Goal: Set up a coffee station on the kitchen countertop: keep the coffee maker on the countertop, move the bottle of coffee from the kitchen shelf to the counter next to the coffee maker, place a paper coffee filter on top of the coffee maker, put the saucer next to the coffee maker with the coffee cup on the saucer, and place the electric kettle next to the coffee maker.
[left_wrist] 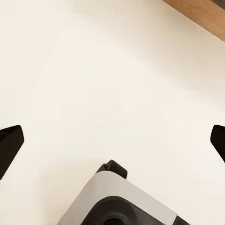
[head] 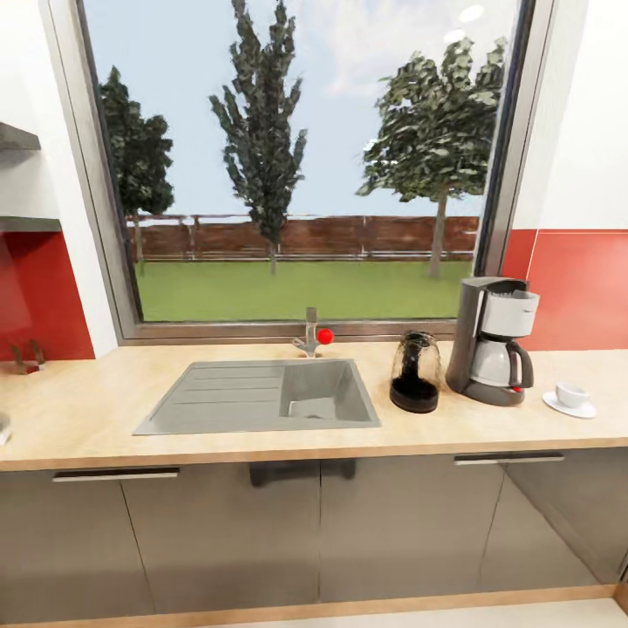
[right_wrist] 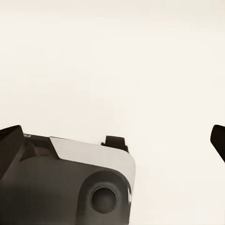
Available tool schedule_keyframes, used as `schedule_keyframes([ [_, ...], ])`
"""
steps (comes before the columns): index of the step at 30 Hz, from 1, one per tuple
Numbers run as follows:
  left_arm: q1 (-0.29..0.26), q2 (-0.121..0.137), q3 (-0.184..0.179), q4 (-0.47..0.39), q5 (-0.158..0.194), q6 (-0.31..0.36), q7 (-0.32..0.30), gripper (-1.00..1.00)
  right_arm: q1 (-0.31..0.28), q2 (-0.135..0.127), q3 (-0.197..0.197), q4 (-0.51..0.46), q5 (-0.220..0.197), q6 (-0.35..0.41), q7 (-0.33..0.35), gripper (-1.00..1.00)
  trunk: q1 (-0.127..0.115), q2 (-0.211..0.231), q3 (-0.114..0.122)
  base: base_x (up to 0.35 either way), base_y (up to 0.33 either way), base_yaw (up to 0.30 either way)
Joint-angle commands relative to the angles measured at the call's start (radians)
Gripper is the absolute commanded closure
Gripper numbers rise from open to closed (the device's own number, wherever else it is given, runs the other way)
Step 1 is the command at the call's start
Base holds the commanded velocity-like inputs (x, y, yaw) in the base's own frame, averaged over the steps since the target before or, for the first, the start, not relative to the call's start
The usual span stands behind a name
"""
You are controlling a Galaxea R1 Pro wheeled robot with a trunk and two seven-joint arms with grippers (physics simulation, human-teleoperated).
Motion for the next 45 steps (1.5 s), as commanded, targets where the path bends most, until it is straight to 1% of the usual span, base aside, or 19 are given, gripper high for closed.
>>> schedule_keyframes([
  [1,-0.001,0.000,-0.008,0.002,0.011,-0.002,-0.005,-1.00,-0.001,0.000,0.007,0.003,-0.010,-0.006,0.004,-1.00,0.000,-0.001,-0.001,0.000,0.337,0.000],
  [6,-0.001,0.000,-0.007,0.001,0.011,-0.002,-0.006,-1.00,-0.001,0.001,0.007,0.003,-0.010,-0.006,0.004,-1.00,0.000,-0.001,-0.001,0.000,0.337,0.008],
  [12,-0.001,-0.001,-0.007,0.001,0.011,-0.002,-0.006,-1.00,-0.001,0.001,0.007,0.002,-0.008,-0.004,0.002,-1.00,0.000,-0.001,-0.001,0.000,0.336,0.231],
  [16,-0.001,-0.001,-0.006,0.002,0.011,-0.002,-0.006,-1.00,-0.001,0.001,0.007,0.002,-0.009,-0.004,0.002,-1.00,0.000,-0.001,-0.001,0.000,0.336,0.106],
  [45,-0.001,-0.001,-0.006,0.001,0.011,-0.002,-0.006,-1.00,-0.001,0.001,0.007,0.003,-0.013,-0.005,0.002,-1.00,0.000,-0.001,-0.001,0.000,0.337,0.003],
])
